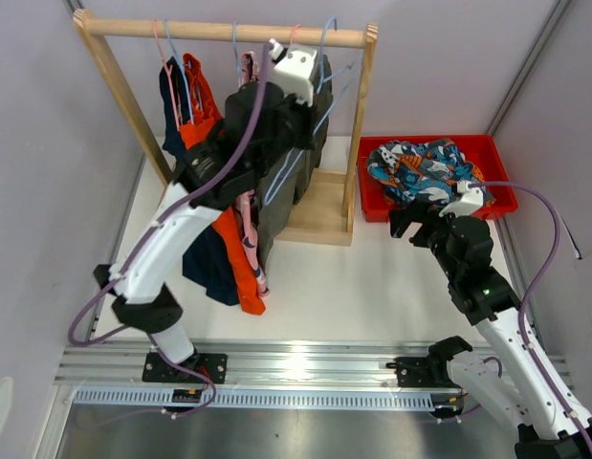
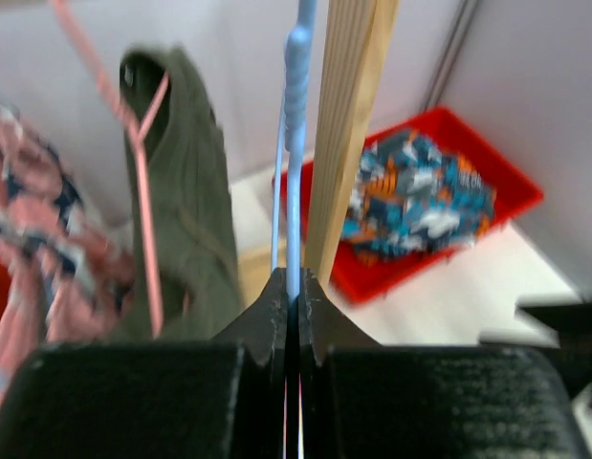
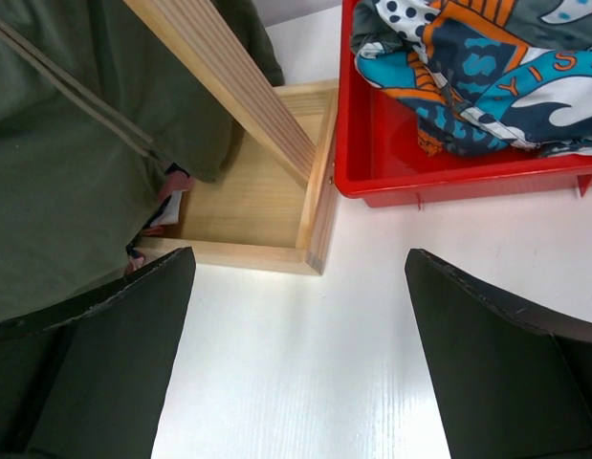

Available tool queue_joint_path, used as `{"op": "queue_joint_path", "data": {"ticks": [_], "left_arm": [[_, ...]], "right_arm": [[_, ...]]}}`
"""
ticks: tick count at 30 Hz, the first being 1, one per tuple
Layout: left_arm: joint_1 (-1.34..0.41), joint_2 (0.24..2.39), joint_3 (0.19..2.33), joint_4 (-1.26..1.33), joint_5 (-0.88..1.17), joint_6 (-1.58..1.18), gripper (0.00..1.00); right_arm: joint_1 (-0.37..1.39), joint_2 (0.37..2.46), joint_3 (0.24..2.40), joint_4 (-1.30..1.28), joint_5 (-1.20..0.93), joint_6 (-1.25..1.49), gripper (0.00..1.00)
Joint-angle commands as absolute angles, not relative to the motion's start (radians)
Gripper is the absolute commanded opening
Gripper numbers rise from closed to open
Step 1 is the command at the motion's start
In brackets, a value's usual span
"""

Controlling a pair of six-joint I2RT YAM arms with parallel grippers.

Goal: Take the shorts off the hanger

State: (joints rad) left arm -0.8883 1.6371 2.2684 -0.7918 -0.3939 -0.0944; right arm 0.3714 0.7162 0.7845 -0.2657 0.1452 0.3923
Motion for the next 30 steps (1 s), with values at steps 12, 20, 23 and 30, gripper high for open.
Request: {"op": "queue_joint_path", "data": {"ticks": [12, 20, 23, 30], "left_arm": [[-0.721, 1.927, 2.464, -0.537, -0.299, -0.229, 0.00], [-0.721, 1.816, 2.369, -0.689, -0.183, -0.253, 0.24], [-0.721, 1.743, 2.329, -0.741, -0.190, -0.247, 0.37], [-0.716, 1.571, 2.214, -0.704, -0.281, -0.155, 0.76]], "right_arm": [[0.385, 0.632, 0.723, -0.319, 0.152, 0.402, 0.99], [0.394, 0.646, 0.707, -0.305, 0.143, 0.405, 0.99], [0.399, 0.653, 0.700, -0.293, 0.138, 0.408, 0.99], [0.425, 0.666, 0.692, -0.288, 0.143, 0.417, 1.00]]}}
